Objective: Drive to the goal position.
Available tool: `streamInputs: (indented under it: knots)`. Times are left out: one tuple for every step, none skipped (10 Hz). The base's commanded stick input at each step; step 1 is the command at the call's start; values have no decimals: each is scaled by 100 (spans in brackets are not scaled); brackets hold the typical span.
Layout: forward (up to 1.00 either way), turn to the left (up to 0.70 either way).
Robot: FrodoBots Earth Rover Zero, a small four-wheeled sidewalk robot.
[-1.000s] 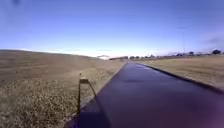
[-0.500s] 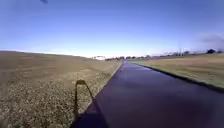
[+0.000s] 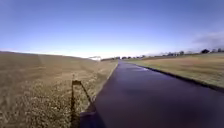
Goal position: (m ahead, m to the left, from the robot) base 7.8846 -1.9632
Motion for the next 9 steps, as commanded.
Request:
streamInputs:
  knots:
    - [100, 0]
    - [100, 0]
    - [100, -9]
    - [100, -18]
    - [100, -27]
    - [100, -31]
    - [100, -31]
    - [100, -14]
    - [100, -4]
